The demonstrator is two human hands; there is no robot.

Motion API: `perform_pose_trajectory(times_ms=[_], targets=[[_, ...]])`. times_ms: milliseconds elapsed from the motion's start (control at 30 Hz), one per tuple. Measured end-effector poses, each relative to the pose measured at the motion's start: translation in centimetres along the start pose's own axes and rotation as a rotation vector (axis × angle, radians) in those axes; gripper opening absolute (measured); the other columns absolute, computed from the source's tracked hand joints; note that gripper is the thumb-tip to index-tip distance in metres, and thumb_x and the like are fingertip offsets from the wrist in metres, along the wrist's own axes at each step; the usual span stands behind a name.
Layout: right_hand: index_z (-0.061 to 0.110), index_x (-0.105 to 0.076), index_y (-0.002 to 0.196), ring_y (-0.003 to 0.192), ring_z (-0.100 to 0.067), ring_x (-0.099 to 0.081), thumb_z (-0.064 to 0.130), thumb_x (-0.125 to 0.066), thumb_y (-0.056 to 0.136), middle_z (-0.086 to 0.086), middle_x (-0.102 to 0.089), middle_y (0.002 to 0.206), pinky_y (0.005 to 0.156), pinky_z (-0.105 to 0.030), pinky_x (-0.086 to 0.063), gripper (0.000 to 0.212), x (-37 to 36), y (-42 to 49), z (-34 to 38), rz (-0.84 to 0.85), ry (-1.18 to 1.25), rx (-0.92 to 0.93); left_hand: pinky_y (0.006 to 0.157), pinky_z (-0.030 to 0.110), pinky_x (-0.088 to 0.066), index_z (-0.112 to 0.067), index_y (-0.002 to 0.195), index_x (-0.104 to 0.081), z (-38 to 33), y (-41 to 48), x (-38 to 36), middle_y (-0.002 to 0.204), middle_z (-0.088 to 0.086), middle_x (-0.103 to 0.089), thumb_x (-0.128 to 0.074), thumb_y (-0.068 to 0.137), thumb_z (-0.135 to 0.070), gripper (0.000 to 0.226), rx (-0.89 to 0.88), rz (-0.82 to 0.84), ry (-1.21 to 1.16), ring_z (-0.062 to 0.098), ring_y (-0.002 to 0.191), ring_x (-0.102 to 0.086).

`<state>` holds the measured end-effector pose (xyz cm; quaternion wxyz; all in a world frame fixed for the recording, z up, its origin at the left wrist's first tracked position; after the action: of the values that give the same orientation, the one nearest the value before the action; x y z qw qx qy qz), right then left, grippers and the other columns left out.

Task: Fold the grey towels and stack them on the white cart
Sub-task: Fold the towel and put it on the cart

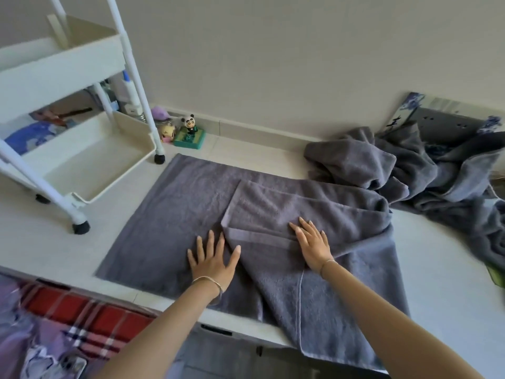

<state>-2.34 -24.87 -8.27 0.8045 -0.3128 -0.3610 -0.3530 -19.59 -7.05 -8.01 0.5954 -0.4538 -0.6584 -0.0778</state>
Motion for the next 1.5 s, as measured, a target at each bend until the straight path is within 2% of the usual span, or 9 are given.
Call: perform_pose_trajectory(times_ms=[233,367,567,833,933,1067,1200,1367,1500], targets=[[0.04,-0.043,0.136,0.145,-0.008,-0.006,0.037,-0.021,0.103,0.013,-0.022,0.155,0.119,-0.037,0.002,0.04,2.2,-4.3,-4.2,-0.018,-0.007,-0.046,0.112,0.058,0.006,-0.023,0.15,-0.004,-3.7,-3.0,-2.3,0.158,0.002,0.011,-0.01,0.089,-0.068,0.077,0.02,0.046,0.017,0.033,0.142,0.017],[0.032,-0.06,0.123,0.133,-0.012,-0.037,0.037,-0.035,0.1,0.007,-0.048,0.138,0.115,-0.036,-0.023,0.033,4.1,-5.1,-5.2,0.011,0.18,-0.038,0.113,0.059,-0.002,-0.011,0.145,-0.018,-5.9,-3.3,-1.3,0.155,0.008,-0.011,-0.018,0.088,-0.069,0.081,0.077,-0.086,-0.014,0.039,0.143,0.006],[0.012,-0.067,0.105,0.098,-0.012,-0.054,0.021,-0.059,0.092,0.002,-0.06,0.102,0.09,-0.022,-0.039,0.018,12.4,-3.6,-9.0,-0.323,0.331,-0.095,0.116,0.046,0.001,-0.018,0.149,-0.015,-13.2,-1.7,-1.1,0.157,0.004,-0.011,-0.026,0.096,-0.054,0.065,-0.35,-0.219,0.022,0.027,0.145,0.0],[-0.002,-0.062,0.109,0.093,-0.017,-0.052,0.016,-0.054,0.095,-0.007,-0.059,0.099,0.067,-0.014,-0.039,0.025,18.1,-1.8,-19.2,-0.457,0.551,-0.362,0.1,0.033,-0.034,-0.009,0.127,-0.054,-27.3,0.5,-3.6,0.129,0.006,-0.057,-0.016,0.082,-0.059,0.077,-0.793,-0.159,-0.1,0.026,0.121,-0.049],[0.01,-0.067,0.099,0.091,-0.016,-0.054,0.025,-0.057,0.094,-0.002,-0.064,0.097,0.08,-0.021,-0.036,0.02,18.1,-1.1,-21.0,-0.277,0.436,-0.298,0.1,0.03,-0.028,-0.018,0.135,-0.046,-30.5,2.0,-5.2,0.138,-0.003,-0.05,-0.034,0.097,-0.046,0.049,-0.784,-0.119,0.042,0.02,0.125,-0.042],[0.024,-0.063,0.076,0.085,-0.017,-0.053,0.032,-0.065,0.087,0.001,-0.058,0.092,0.082,-0.027,-0.04,0.014,18.6,-0.2,-22.9,-0.159,0.251,-0.194,0.098,0.032,-0.026,-0.025,0.139,-0.039,-32.8,3.8,-6.7,0.141,-0.008,-0.045,-0.032,0.099,-0.045,0.045,-0.726,-0.134,0.224,0.021,0.125,-0.035],[0.03,-0.057,0.068,0.081,-0.012,-0.048,0.019,-0.068,0.085,0.006,-0.054,0.085,0.075,-0.017,-0.038,0.023,20.4,0.3,-23.9,-0.061,0.163,-0.043,0.094,0.032,-0.024,-0.027,0.125,-0.052,-33.9,4.8,-6.2,0.128,-0.005,-0.052,-0.04,0.097,-0.038,0.032,-0.716,-0.209,0.285,0.022,0.12,-0.036],[0.013,-0.058,0.084,0.079,-0.003,-0.048,0.017,-0.057,0.093,0.002,-0.056,0.09,0.072,-0.007,-0.038,0.01,23.9,2.5,-21.9,-0.136,0.492,0.013,0.085,0.033,-0.025,-0.026,0.111,-0.061,-35.2,5.3,-3.1,0.113,-0.001,-0.056,-0.046,0.096,-0.033,0.023,-0.655,-0.369,0.046,0.025,0.11,-0.041],[0.009,-0.061,0.086,0.084,-0.022,-0.054,0.017,-0.062,0.089,-0.002,-0.052,0.085,0.076,-0.025,-0.041,0.008,22.7,4.4,-22.2,-0.287,0.054,-0.02,0.09,0.032,-0.027,-0.028,0.122,-0.055,-34.4,5.4,-2.8,0.124,-0.002,-0.05,-0.052,0.092,-0.032,0.03,-0.518,-0.41,-0.009,0.024,0.115,-0.04]])
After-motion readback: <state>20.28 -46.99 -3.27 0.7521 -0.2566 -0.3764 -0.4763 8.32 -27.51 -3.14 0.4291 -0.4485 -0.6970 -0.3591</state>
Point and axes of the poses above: each hand's wrist, its own y-axis towards the middle knuckle, its own x-axis out of the back of the hand, z = x × y, the point moved 2 cm from there along y, towards the middle knuckle
